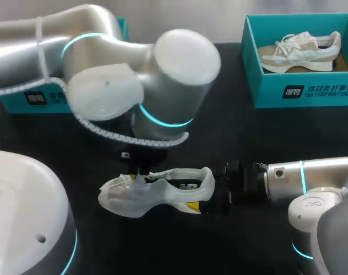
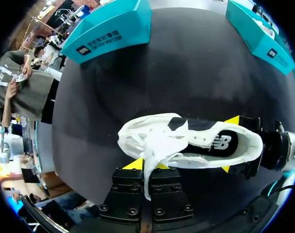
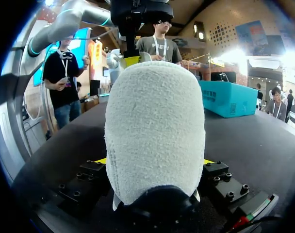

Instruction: Take the shoe out of the shoebox, open the shoe tongue, remove and reinsert the insole, then place the shoe into the shoebox

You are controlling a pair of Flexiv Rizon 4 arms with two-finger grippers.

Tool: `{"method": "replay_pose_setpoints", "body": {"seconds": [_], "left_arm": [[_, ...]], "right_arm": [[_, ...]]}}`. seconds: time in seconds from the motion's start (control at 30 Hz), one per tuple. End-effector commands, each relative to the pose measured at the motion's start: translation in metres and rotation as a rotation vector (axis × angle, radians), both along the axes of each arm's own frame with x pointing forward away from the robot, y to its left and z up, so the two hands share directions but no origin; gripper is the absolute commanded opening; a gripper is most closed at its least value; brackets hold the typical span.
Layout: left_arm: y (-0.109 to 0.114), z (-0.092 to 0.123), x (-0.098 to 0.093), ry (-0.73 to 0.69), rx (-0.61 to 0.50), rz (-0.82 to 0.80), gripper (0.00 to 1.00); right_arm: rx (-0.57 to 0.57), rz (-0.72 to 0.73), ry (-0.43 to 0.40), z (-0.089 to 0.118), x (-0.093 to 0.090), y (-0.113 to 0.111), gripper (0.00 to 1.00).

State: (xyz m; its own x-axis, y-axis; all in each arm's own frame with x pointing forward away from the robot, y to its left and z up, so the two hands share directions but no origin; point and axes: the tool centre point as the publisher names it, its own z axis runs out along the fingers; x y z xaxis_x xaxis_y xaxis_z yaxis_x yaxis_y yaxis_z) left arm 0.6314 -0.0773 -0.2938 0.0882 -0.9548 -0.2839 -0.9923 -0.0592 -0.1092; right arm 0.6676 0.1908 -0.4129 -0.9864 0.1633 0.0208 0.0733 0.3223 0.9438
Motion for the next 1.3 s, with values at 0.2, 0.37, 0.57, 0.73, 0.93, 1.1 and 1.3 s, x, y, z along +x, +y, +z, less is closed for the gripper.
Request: {"method": "replay_pose_setpoints", "body": {"seconds": [0.2, 0.37, 0.57, 0.73, 0.93, 1.1, 1.3], "left_arm": [[0.045, -0.007, -0.008, -0.085, -0.543, 0.015, 0.00], [0.056, -0.017, -0.006, -0.073, -0.604, 0.055, 0.00], [0.063, -0.024, -0.006, -0.080, -0.677, 0.067, 0.00], [0.067, -0.036, -0.001, -0.084, -0.727, 0.072, 0.00], [0.070, -0.056, 0.003, -0.068, -0.756, 0.080, 0.00], [0.070, -0.070, 0.002, -0.062, -0.732, 0.088, 0.00], [0.075, -0.082, 0.002, -0.056, -0.711, 0.089, 0.07]], "right_arm": [[-0.008, 0.001, 0.003, 0.001, 0.000, 0.000, 0.00], [-0.008, 0.001, 0.003, 0.001, 0.000, 0.000, 0.00], [-0.008, 0.001, 0.003, 0.001, 0.000, 0.000, 0.00], [-0.008, 0.001, 0.003, 0.001, 0.000, 0.000, 0.00], [-0.008, 0.001, 0.003, 0.001, 0.000, 0.000, 0.00], [-0.008, 0.001, 0.003, 0.001, 0.000, 0.000, 0.00], [-0.008, 0.001, 0.003, 0.001, 0.000, 0.000, 0.00]]}}
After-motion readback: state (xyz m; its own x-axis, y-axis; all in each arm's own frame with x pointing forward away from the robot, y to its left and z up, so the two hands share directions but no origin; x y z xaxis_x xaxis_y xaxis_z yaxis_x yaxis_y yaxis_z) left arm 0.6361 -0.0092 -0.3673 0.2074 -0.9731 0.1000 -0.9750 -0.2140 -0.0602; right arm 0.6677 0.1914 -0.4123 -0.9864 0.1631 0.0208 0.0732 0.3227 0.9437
